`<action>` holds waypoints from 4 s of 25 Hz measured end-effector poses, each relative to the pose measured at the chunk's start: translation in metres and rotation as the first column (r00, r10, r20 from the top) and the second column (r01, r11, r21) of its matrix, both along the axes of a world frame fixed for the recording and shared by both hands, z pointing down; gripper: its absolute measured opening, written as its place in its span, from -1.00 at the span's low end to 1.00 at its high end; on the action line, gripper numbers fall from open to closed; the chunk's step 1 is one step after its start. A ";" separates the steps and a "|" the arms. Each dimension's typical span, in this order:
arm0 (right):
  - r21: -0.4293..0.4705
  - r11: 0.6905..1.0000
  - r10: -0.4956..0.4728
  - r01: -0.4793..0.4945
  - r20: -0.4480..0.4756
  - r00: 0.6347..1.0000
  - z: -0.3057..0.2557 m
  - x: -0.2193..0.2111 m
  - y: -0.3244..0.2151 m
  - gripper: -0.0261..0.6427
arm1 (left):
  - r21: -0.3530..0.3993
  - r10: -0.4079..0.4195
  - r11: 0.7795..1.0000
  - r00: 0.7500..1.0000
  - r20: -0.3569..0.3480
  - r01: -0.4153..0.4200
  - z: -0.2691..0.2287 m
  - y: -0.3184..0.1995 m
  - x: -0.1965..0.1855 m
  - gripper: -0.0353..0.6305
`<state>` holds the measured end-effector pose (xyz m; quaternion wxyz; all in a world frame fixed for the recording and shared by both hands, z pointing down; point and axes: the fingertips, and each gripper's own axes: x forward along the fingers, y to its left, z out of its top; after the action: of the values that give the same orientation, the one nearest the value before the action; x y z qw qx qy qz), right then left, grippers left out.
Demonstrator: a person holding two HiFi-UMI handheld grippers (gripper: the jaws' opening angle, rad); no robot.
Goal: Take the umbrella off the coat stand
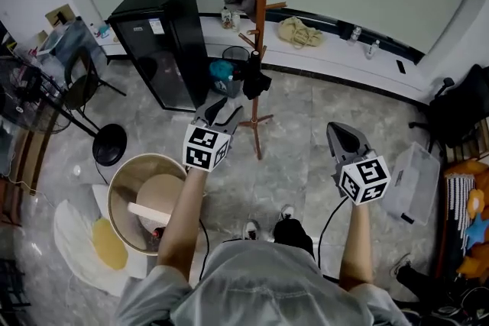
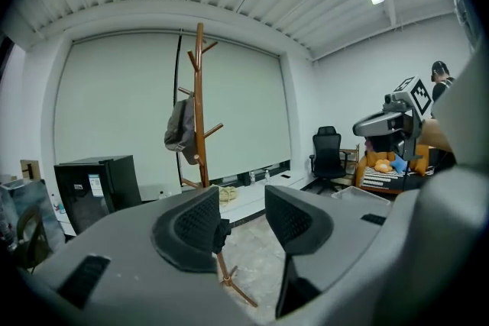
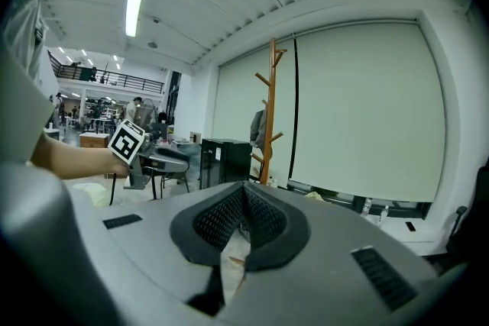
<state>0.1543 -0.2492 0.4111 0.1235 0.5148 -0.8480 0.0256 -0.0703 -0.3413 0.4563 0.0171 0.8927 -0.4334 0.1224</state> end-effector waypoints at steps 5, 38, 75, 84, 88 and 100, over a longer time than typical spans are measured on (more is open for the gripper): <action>-0.036 0.999 -0.029 0.028 -0.018 0.999 0.022 0.005 -0.063 -0.88 | -0.070 -0.017 0.997 1.000 0.003 0.017 0.033 -0.066 0.011 -0.19; -0.202 0.957 -0.199 0.208 0.064 0.978 0.120 0.060 -0.330 -0.88 | -0.267 -0.160 0.945 0.979 0.129 0.190 0.206 -0.326 0.080 -0.16; 0.114 0.981 -0.162 0.160 0.011 0.987 -0.045 -0.046 -0.105 -0.88 | 0.031 -0.180 0.983 0.983 -0.023 0.181 -0.069 0.021 -0.063 -0.20; 0.106 0.983 -0.153 0.153 -0.006 0.988 -0.045 -0.052 -0.088 -0.88 | 0.051 -0.158 0.986 0.987 -0.017 0.159 -0.079 0.050 -0.062 -0.20; 0.104 0.984 -0.146 0.146 -0.007 0.989 -0.042 -0.051 -0.086 -0.88 | 0.050 -0.151 0.987 0.988 -0.011 0.152 -0.078 0.049 -0.059 -0.20; 0.089 0.987 -0.136 0.136 -0.010 0.991 -0.036 -0.046 -0.093 -0.88 | 0.029 -0.150 0.988 0.988 -0.020 0.151 -0.066 0.035 -0.050 -0.20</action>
<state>0.1088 -0.3422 0.3750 0.1035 0.4610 -0.8811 -0.0221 -0.1202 -0.3063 0.3900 0.0168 0.8587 -0.5010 0.1062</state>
